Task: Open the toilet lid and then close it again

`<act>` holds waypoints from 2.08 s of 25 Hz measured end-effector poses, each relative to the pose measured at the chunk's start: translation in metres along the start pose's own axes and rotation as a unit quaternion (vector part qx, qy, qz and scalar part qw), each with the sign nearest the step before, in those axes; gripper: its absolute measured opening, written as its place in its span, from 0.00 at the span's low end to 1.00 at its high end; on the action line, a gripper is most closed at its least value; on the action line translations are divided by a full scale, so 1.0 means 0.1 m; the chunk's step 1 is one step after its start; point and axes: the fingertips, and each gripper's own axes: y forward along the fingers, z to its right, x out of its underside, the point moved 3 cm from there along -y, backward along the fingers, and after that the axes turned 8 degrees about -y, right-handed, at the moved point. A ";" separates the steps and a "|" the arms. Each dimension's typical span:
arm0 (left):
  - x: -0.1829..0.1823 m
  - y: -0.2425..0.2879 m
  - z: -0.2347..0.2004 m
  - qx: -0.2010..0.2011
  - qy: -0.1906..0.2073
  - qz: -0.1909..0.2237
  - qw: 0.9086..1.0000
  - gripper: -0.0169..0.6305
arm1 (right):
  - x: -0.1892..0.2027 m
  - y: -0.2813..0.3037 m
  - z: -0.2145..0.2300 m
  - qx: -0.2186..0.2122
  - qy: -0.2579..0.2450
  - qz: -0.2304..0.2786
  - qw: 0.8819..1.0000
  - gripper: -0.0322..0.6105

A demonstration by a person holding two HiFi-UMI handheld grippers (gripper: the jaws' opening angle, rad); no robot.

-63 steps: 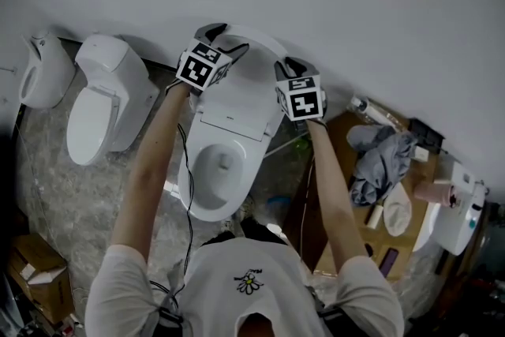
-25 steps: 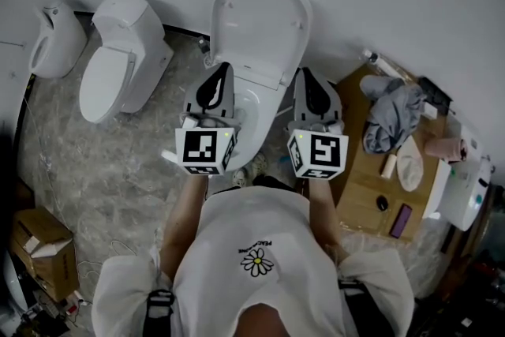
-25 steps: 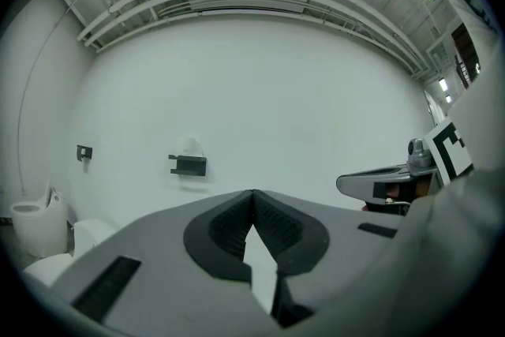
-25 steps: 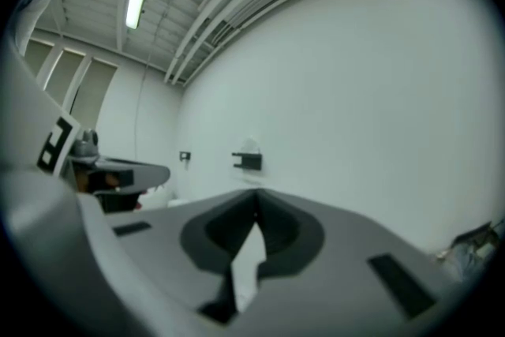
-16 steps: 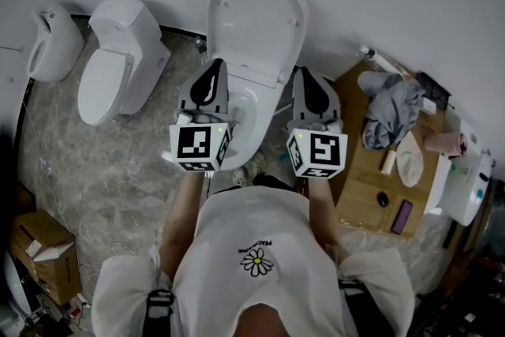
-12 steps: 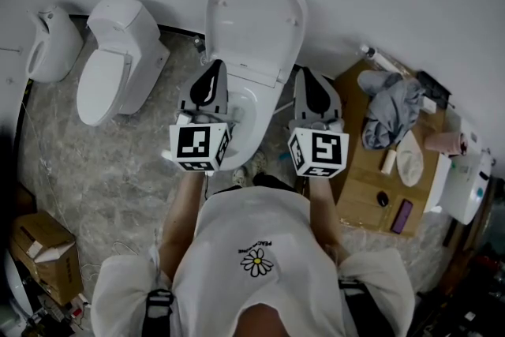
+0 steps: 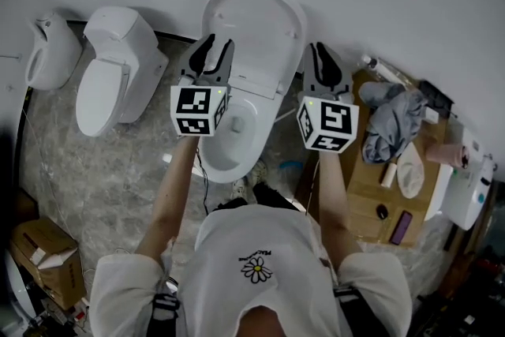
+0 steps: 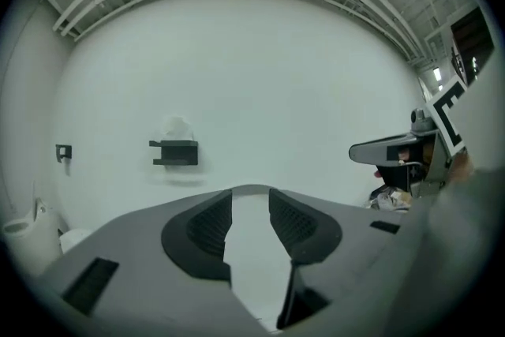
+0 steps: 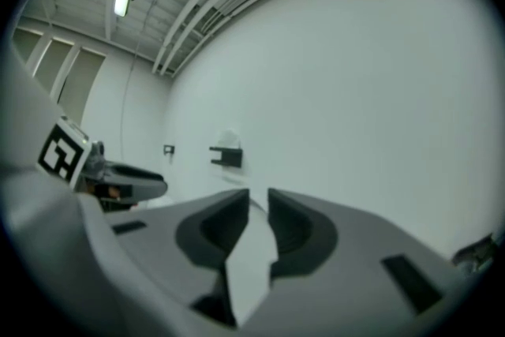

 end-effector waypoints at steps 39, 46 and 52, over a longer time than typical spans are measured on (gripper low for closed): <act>0.39 1.83 -0.79 0.074 0.036 -0.171 0.982 0.48 | 1.13 1.61 0.23 -0.095 0.017 -0.185 0.978 0.27; 0.36 1.54 -0.76 0.090 0.006 -0.165 0.982 0.48 | 1.08 1.40 0.11 -0.100 0.020 -0.181 0.978 0.27; 0.34 1.20 -0.73 0.121 -0.038 -0.153 0.980 0.48 | 1.07 1.17 -0.04 -0.105 0.006 -0.185 0.977 0.27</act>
